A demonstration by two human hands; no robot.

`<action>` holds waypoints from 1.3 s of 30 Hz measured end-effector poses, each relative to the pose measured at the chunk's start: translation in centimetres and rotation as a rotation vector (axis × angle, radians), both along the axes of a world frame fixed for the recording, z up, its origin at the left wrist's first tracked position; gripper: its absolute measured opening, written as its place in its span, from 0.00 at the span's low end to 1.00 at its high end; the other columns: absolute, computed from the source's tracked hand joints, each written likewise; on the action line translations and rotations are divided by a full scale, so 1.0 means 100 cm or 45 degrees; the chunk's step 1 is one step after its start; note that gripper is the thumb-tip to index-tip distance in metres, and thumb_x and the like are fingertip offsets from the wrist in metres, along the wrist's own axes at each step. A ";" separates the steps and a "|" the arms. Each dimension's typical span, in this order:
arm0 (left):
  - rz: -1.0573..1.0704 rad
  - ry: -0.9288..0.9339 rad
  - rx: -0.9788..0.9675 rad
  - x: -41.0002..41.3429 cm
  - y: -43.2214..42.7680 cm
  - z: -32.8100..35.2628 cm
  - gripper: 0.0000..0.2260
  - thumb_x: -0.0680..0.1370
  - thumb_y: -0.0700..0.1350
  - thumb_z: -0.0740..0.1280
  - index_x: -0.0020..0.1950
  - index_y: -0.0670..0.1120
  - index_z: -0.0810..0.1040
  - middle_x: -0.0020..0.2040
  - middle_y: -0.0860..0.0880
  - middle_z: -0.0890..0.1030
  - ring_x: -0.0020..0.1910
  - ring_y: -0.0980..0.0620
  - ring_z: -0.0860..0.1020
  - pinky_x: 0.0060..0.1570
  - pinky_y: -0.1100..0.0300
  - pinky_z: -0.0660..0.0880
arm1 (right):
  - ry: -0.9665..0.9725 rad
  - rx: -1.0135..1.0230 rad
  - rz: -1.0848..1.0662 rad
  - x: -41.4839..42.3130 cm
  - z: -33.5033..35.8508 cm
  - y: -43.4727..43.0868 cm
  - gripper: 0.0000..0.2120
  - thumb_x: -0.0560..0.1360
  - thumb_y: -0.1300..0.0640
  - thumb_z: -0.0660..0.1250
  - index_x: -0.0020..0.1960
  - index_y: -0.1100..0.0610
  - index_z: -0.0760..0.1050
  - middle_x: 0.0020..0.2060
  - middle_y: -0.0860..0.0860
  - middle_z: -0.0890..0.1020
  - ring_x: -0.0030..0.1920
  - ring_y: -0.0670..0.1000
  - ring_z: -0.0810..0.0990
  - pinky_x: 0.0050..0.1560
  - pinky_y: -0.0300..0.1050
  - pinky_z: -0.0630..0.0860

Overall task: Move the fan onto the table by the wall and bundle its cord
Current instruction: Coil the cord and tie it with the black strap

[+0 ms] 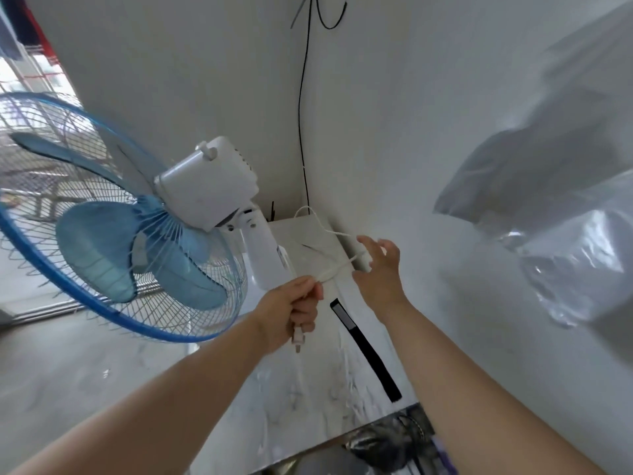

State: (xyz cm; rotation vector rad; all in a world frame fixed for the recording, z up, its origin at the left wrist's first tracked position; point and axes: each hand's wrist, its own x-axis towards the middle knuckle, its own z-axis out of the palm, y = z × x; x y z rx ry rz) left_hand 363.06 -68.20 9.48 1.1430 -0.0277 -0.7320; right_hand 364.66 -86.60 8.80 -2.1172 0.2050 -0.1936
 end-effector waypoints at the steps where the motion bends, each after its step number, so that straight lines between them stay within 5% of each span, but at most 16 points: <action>1: -0.005 0.037 -0.071 -0.001 0.000 0.000 0.13 0.80 0.45 0.55 0.39 0.44 0.71 0.24 0.54 0.57 0.21 0.57 0.57 0.26 0.63 0.58 | 0.003 -0.078 0.039 0.000 -0.002 0.000 0.22 0.73 0.68 0.65 0.64 0.52 0.73 0.68 0.52 0.59 0.60 0.48 0.67 0.60 0.37 0.68; 4: 0.073 0.151 -0.247 -0.002 0.000 -0.003 0.09 0.76 0.47 0.60 0.38 0.45 0.71 0.24 0.54 0.57 0.21 0.57 0.57 0.24 0.64 0.62 | 0.008 -0.064 0.052 -0.001 -0.008 0.001 0.04 0.76 0.58 0.67 0.46 0.59 0.79 0.47 0.50 0.76 0.47 0.49 0.75 0.52 0.42 0.70; 6: 0.230 0.254 -0.273 0.001 -0.002 -0.008 0.10 0.76 0.45 0.63 0.35 0.47 0.69 0.22 0.55 0.61 0.20 0.58 0.59 0.22 0.65 0.65 | 0.071 0.051 -0.032 -0.006 -0.008 0.003 0.10 0.76 0.55 0.66 0.37 0.58 0.76 0.31 0.49 0.76 0.34 0.49 0.72 0.41 0.46 0.70; 10: 0.522 0.539 -0.119 0.012 -0.010 -0.017 0.10 0.79 0.46 0.64 0.39 0.44 0.71 0.25 0.51 0.68 0.18 0.57 0.63 0.19 0.68 0.65 | 0.110 0.459 0.100 -0.021 0.000 0.018 0.05 0.74 0.57 0.69 0.46 0.59 0.79 0.33 0.53 0.82 0.29 0.47 0.76 0.33 0.39 0.75; 16: 0.429 0.661 0.211 0.018 -0.018 -0.024 0.21 0.79 0.58 0.59 0.53 0.39 0.68 0.42 0.39 0.74 0.26 0.52 0.69 0.25 0.62 0.70 | 0.051 0.819 0.076 -0.034 0.007 0.028 0.07 0.76 0.60 0.65 0.43 0.63 0.79 0.27 0.51 0.81 0.23 0.46 0.71 0.25 0.36 0.68; 20: 0.516 0.662 0.280 0.016 -0.023 -0.027 0.16 0.79 0.54 0.62 0.44 0.41 0.68 0.35 0.45 0.68 0.27 0.52 0.66 0.31 0.62 0.66 | 0.057 0.933 0.031 -0.036 0.008 0.030 0.08 0.78 0.60 0.63 0.43 0.60 0.79 0.26 0.50 0.78 0.21 0.45 0.67 0.23 0.35 0.65; 24: 0.394 0.682 0.302 0.014 -0.018 -0.032 0.12 0.80 0.52 0.60 0.49 0.42 0.70 0.38 0.42 0.79 0.27 0.53 0.67 0.29 0.64 0.65 | 0.224 1.177 -0.034 -0.034 0.008 0.029 0.10 0.79 0.58 0.62 0.42 0.60 0.78 0.22 0.50 0.75 0.18 0.44 0.62 0.18 0.33 0.58; 30: 0.276 0.501 0.322 0.011 -0.015 -0.033 0.13 0.80 0.51 0.59 0.46 0.42 0.76 0.25 0.50 0.75 0.23 0.54 0.68 0.23 0.64 0.66 | 0.340 1.038 -0.145 -0.027 -0.003 0.027 0.08 0.77 0.58 0.65 0.42 0.59 0.80 0.22 0.49 0.77 0.19 0.45 0.64 0.18 0.34 0.59; 35: 0.106 0.296 0.531 0.011 -0.019 -0.027 0.31 0.75 0.69 0.50 0.49 0.43 0.77 0.26 0.50 0.73 0.25 0.53 0.66 0.29 0.62 0.65 | 0.398 0.871 -0.149 -0.018 -0.013 0.037 0.05 0.74 0.62 0.69 0.40 0.61 0.80 0.21 0.52 0.77 0.19 0.46 0.72 0.21 0.35 0.69; 39: 0.132 0.252 0.493 0.012 -0.016 -0.033 0.28 0.79 0.65 0.47 0.53 0.46 0.77 0.30 0.47 0.76 0.28 0.52 0.67 0.30 0.60 0.64 | 0.381 0.863 -0.186 -0.010 -0.019 0.038 0.04 0.73 0.64 0.70 0.40 0.60 0.78 0.21 0.51 0.79 0.22 0.47 0.76 0.26 0.37 0.74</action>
